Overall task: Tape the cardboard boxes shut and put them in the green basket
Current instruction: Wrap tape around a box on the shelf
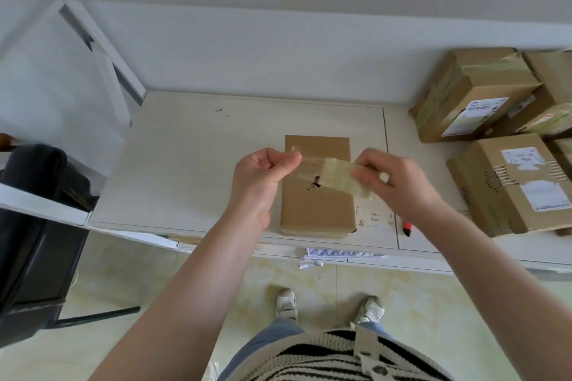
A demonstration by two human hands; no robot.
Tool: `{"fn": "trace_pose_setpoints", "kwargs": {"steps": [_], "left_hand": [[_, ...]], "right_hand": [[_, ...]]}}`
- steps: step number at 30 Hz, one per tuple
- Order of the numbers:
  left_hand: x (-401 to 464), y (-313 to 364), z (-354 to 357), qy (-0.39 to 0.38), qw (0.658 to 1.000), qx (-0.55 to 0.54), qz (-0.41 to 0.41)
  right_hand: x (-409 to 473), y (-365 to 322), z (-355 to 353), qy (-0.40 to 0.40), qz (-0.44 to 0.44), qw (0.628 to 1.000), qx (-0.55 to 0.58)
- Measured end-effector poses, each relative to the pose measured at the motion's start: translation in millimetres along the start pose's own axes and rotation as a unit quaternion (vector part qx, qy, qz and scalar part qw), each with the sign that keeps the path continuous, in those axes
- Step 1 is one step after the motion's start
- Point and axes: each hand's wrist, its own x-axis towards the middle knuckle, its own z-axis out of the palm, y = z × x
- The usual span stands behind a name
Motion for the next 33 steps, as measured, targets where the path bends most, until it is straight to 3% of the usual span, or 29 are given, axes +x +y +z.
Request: {"fn": "trace_pose_setpoints", "kwargs": {"steps": [4,7,14,25,29,31,33], "left_hand": [[4,-8,-12,0.051,0.998,-0.04,-0.015],[13,-28,-14,0.097,0.99,-0.06,-0.085],[43,-61,-12,0.142,0.966,-0.085,-0.198],[53,-80,-11,0.11,0.96,-0.098,-0.237],[50,-82,-12,0.105,0.979,-0.018,-0.172],[47,-82,-12,0.121,0.987,0.094,-0.04],[46,-84,-9,0.121,0.96,0.242,0.075]], "right_hand": [[28,3,-4,0.007,0.08,0.985,-0.151],[48,3,9,-0.048,0.16,0.964,-0.209],[75,-1,35,-0.066,0.208,0.949,-0.228],[76,-3,41,-0.082,0.217,0.939,-0.256],[76,-4,41,-0.081,0.217,0.94,-0.252],[77,-4,42,-0.08,0.218,0.94,-0.251],[77,-4,42,-0.075,0.217,0.941,-0.25]]}}
